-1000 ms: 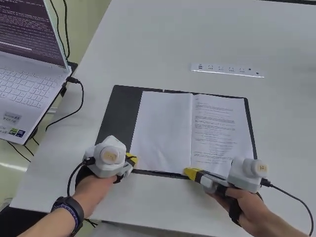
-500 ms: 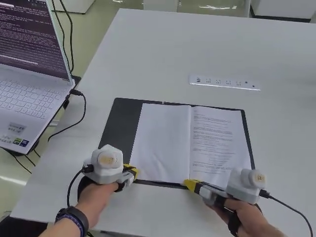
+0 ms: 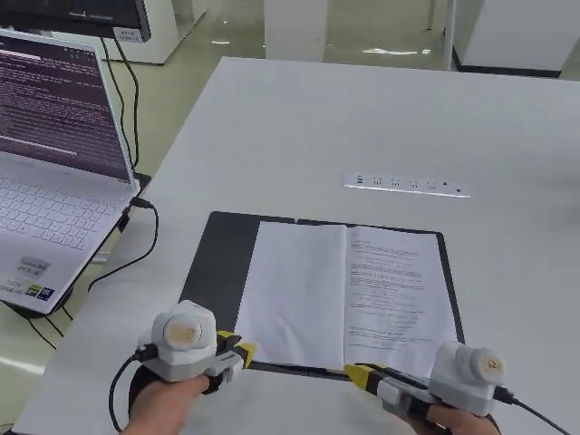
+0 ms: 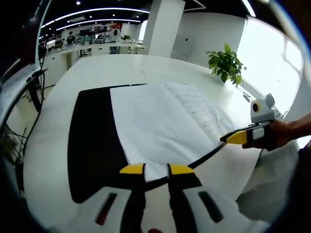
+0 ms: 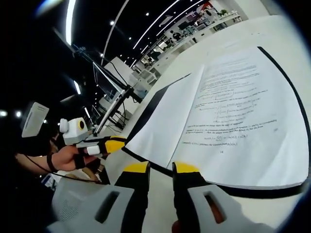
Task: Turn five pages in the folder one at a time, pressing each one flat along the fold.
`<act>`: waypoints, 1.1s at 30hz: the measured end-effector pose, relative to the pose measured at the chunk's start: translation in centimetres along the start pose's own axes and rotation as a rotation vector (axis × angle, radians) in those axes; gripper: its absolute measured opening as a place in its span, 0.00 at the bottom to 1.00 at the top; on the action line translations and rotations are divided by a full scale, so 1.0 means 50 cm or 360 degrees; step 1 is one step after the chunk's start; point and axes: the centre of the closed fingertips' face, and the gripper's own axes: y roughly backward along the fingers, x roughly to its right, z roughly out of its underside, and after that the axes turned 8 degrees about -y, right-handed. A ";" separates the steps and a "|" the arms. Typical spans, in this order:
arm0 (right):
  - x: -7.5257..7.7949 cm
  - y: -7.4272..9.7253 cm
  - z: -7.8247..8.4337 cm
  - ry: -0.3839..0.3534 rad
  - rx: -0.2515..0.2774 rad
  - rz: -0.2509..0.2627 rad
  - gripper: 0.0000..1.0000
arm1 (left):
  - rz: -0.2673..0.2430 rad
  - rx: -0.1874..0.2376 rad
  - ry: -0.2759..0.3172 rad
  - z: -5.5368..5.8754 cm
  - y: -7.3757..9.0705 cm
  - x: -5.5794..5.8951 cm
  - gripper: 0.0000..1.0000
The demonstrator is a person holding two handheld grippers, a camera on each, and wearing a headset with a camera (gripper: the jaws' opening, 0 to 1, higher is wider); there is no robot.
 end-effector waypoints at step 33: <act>-0.016 0.155 -0.103 0.0386 0.0140 0.0107 0.41 | -0.0058 0.0173 -0.0210 -0.119 0.115 0.016 0.30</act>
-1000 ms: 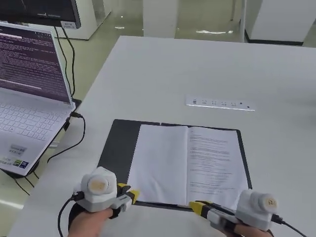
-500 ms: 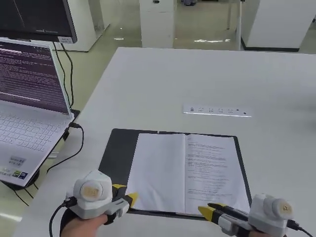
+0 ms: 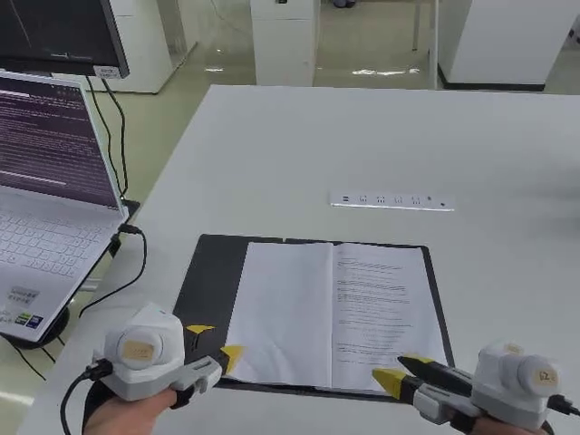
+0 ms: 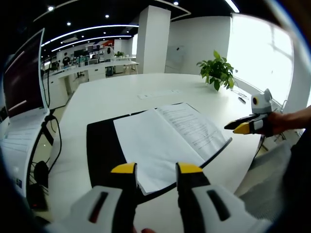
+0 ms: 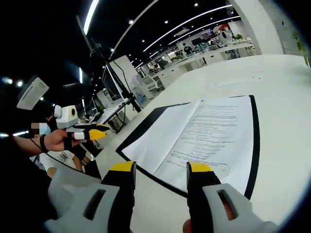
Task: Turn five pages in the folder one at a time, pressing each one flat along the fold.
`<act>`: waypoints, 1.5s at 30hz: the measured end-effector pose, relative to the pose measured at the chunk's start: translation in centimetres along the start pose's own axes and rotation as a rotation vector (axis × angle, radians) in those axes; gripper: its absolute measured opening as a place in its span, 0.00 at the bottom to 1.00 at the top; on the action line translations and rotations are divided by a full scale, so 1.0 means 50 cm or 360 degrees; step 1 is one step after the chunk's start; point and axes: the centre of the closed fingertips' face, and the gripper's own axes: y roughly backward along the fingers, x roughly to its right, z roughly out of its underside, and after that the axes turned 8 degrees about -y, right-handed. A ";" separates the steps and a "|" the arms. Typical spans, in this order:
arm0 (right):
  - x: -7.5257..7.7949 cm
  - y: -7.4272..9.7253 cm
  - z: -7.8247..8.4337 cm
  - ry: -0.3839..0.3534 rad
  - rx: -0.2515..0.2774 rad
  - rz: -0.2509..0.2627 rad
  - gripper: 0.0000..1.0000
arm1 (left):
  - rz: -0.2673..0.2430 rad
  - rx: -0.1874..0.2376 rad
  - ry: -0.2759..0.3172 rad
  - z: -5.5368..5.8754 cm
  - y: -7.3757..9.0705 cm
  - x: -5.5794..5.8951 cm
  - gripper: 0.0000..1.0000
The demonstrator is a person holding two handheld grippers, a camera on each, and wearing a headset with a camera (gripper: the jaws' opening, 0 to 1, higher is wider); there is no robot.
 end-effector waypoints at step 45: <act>0.011 0.192 -0.037 0.0202 0.0143 0.0301 0.75 | 0.0043 0.0037 -0.0096 -0.026 0.078 0.045 0.67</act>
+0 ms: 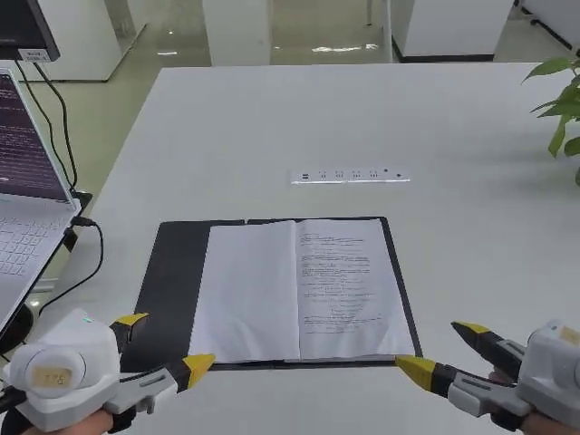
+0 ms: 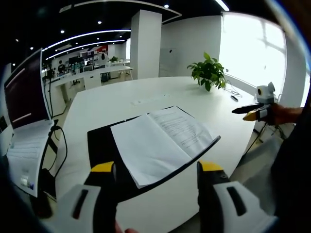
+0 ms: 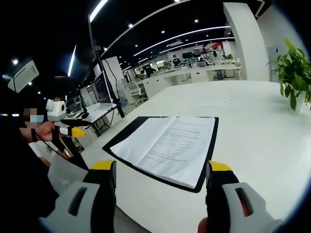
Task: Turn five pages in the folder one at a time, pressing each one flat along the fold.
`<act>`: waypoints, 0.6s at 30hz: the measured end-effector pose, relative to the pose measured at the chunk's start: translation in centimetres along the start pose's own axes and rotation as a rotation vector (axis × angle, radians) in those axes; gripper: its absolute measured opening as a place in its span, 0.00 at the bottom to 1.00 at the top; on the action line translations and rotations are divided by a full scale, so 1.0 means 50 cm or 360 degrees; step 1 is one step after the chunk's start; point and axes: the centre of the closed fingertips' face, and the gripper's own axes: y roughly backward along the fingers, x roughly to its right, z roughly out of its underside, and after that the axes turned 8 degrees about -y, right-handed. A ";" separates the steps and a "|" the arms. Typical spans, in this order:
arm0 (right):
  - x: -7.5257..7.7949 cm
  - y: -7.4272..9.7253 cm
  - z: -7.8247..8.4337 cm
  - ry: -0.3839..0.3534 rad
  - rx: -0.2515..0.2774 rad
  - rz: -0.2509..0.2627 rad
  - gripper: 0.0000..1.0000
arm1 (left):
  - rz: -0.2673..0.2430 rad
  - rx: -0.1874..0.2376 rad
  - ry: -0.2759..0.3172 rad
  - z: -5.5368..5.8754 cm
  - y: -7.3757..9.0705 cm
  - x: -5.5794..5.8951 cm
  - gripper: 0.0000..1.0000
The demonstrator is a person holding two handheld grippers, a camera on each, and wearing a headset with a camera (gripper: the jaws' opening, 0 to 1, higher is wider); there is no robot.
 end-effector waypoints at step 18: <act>0.020 0.026 0.004 -0.0094 0.0017 0.0029 0.81 | 0.0149 0.0009 -0.0111 -0.051 -0.063 0.035 0.66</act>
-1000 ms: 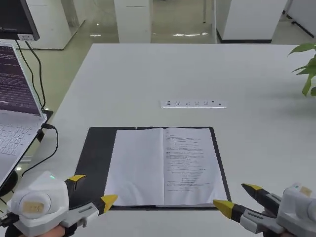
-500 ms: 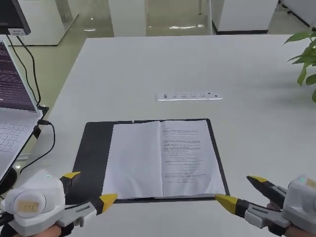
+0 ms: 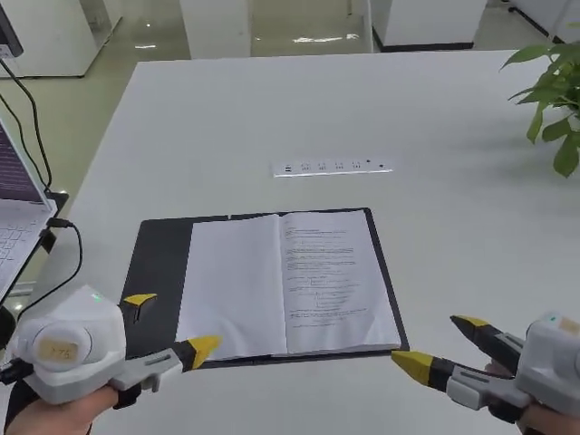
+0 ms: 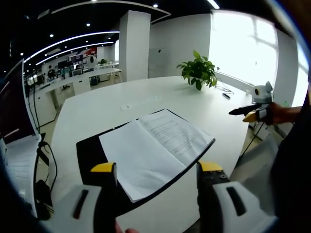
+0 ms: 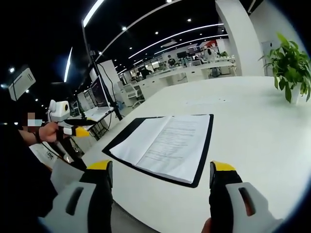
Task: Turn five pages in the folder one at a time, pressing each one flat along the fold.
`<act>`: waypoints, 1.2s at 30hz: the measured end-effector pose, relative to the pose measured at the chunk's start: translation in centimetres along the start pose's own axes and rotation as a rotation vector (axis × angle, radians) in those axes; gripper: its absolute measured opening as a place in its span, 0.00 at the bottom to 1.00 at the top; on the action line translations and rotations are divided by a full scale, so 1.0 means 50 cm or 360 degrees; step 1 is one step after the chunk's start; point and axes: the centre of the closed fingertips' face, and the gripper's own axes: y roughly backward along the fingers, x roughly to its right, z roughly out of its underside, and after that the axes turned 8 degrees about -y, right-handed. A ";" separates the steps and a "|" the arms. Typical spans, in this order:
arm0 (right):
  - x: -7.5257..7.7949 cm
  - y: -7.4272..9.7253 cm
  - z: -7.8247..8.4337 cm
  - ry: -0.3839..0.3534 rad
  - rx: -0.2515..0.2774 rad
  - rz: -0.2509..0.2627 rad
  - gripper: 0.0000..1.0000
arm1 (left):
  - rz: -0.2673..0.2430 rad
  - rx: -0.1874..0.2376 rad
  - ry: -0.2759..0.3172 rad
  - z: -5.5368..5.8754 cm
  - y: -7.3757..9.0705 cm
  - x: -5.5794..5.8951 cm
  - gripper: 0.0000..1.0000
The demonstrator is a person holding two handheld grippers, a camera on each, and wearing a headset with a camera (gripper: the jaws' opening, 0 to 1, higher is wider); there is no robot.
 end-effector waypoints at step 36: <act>0.036 0.022 0.043 -0.0085 -0.0064 0.0029 0.77 | 0.0498 -0.0053 -0.0279 -0.105 -0.240 0.171 0.63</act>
